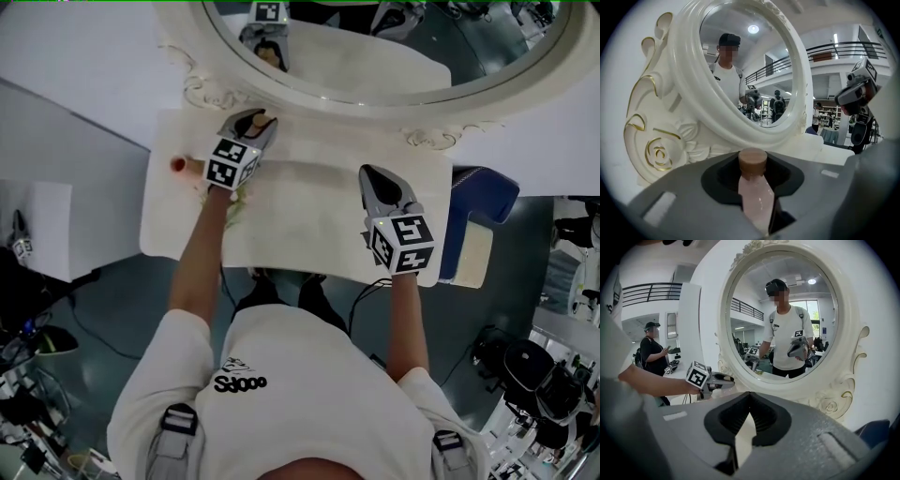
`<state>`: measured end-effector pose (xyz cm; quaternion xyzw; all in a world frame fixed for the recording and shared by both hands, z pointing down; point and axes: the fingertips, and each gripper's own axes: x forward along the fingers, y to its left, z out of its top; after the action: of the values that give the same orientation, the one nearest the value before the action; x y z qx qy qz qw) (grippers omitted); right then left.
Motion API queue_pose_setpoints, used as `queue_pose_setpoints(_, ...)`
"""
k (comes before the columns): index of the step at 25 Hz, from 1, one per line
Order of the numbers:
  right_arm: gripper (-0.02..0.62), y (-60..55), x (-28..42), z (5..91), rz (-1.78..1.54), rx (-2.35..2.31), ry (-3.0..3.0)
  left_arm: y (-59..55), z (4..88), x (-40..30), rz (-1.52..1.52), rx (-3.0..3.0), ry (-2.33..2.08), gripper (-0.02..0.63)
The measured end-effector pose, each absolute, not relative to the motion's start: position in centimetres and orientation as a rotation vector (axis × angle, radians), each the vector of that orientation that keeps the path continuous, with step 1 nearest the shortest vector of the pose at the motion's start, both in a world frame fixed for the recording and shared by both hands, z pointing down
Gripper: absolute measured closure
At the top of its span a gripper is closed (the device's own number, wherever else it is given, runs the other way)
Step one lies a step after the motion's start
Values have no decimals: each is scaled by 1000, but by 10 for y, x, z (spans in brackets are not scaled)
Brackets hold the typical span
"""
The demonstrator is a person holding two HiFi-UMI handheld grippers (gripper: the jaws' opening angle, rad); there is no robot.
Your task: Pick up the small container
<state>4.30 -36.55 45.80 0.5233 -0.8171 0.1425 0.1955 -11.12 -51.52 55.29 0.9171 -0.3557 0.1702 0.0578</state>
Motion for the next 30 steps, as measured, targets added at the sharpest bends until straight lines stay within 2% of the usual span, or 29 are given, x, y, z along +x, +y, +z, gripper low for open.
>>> queue_pose_setpoints(6, 592, -357, 49, 444, 340, 1471, -2318, -495, 545, -109, 522, 2783, -1078, 465)
queue_pose_setpoints(17, 592, -352, 35, 407, 218, 1423, -2436, -421, 458, -117, 457, 2921, -980, 465)
queue_pose_setpoints(30, 592, -345, -8, 358, -17, 1287, -2548, -362, 368, -162, 338, 2881, -1266, 465)
